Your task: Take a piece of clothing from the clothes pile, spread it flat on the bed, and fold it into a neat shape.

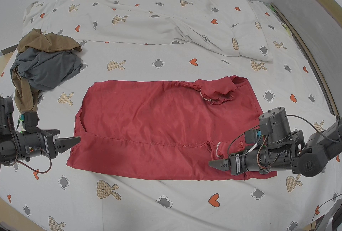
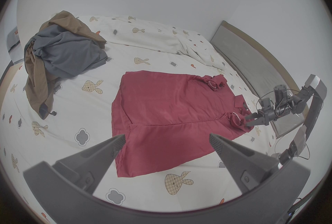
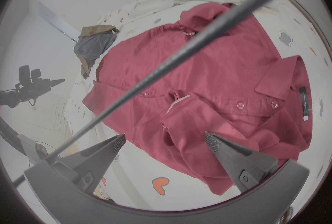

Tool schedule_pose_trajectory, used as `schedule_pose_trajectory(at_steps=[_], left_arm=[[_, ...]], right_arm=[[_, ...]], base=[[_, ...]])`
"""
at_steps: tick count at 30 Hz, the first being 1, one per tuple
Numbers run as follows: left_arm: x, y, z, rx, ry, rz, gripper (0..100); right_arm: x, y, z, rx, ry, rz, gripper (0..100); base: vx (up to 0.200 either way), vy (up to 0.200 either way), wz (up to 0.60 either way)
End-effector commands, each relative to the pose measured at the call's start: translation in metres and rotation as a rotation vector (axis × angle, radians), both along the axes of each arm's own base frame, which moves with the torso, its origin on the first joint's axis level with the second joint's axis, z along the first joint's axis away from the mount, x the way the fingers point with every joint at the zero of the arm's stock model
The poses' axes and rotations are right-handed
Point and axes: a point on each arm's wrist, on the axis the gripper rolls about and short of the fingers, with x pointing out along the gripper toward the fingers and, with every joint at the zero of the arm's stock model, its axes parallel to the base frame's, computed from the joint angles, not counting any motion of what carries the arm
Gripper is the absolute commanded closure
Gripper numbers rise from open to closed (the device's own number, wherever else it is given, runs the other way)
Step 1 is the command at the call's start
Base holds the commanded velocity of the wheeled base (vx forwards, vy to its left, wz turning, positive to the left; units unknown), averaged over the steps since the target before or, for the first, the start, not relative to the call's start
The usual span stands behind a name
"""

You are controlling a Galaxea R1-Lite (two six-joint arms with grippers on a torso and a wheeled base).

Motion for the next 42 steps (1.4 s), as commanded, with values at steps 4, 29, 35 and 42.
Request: schedule_pose_trajectory(at_steps=[4, 29, 35, 42], left_arm=[[0.000, 0.000, 0.000, 0.000, -0.002, 0.000, 0], [-0.001, 0.000, 0.001, 0.000, -0.007, 0.000, 0], [0.000, 0.000, 0.001, 0.000, -0.004, 0.000, 0], [0.001, 0.000, 0.000, 0.000, -0.002, 0.000, 0]], right_arm=[[-0.003, 0.001, -0.020, -0.038, 0.065, 0.012, 0], [-0.010, 0.009, 0.010, 0.026, -0.027, 0.053, 0], [-0.005, 0.027, -0.012, -0.004, 0.037, 0.099, 0], [0.000, 0.035, -0.033, -0.036, 0.094, 0.101, 0]], base=[[0.000, 0.000, 0.00], [0.000, 0.000, 0.00], [0.000, 0.000, 0.00], [0.000, 0.000, 0.00]])
